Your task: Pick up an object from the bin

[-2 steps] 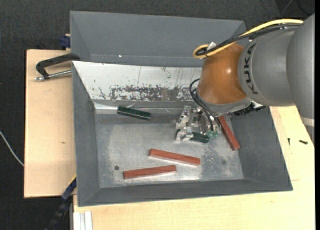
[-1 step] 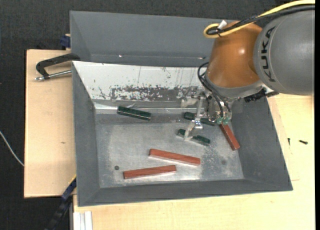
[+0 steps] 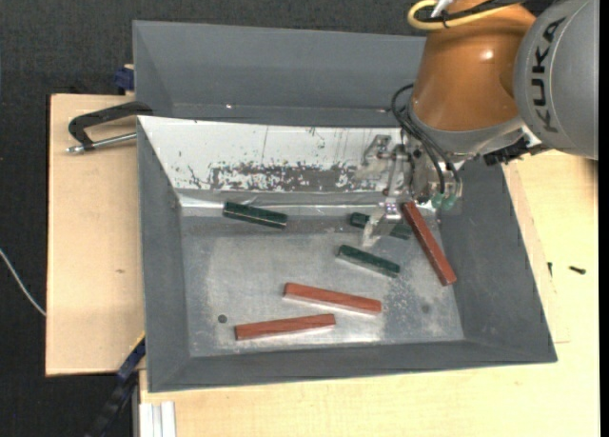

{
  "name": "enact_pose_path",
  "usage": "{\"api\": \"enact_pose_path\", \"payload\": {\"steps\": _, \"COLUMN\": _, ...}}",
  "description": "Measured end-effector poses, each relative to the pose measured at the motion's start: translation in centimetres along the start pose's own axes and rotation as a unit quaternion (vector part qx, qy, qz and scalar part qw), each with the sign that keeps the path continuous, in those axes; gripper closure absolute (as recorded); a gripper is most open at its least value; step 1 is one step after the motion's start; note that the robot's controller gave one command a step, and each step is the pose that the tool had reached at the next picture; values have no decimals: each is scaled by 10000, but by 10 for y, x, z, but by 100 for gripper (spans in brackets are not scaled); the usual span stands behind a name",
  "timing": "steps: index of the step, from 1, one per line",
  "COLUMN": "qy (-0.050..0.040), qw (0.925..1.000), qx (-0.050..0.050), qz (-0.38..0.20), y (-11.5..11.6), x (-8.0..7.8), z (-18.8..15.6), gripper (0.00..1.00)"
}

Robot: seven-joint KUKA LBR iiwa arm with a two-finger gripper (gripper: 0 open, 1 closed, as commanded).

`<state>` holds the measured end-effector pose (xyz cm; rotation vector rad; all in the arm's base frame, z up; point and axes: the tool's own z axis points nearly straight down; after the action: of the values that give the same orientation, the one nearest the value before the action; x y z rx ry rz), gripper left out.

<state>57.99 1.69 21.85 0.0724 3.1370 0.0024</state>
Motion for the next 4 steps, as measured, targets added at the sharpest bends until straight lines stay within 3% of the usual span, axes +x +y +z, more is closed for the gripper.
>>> {"api": "enact_pose_path", "payload": {"steps": 1, "qy": -46, "qw": 9997, "qx": 2, "qz": -250, "y": -8, "x": 5, "z": 28, "gripper": 0}}
{"api": "enact_pose_path", "payload": {"steps": 2, "qy": -7, "qw": 9994, "qx": 2, "qz": -334, "y": -19, "x": 19, "z": 90, "gripper": 0}}
{"api": "enact_pose_path", "payload": {"steps": 3, "qy": 43, "qw": 9996, "qx": -2, "qz": -285, "y": -21, "x": 20, "z": 141, "gripper": 100}}
{"api": "enact_pose_path", "payload": {"steps": 4, "qy": 41, "qw": 9996, "qx": -1, "qz": -285, "y": -21, "x": 20, "z": 141, "gripper": 100}}
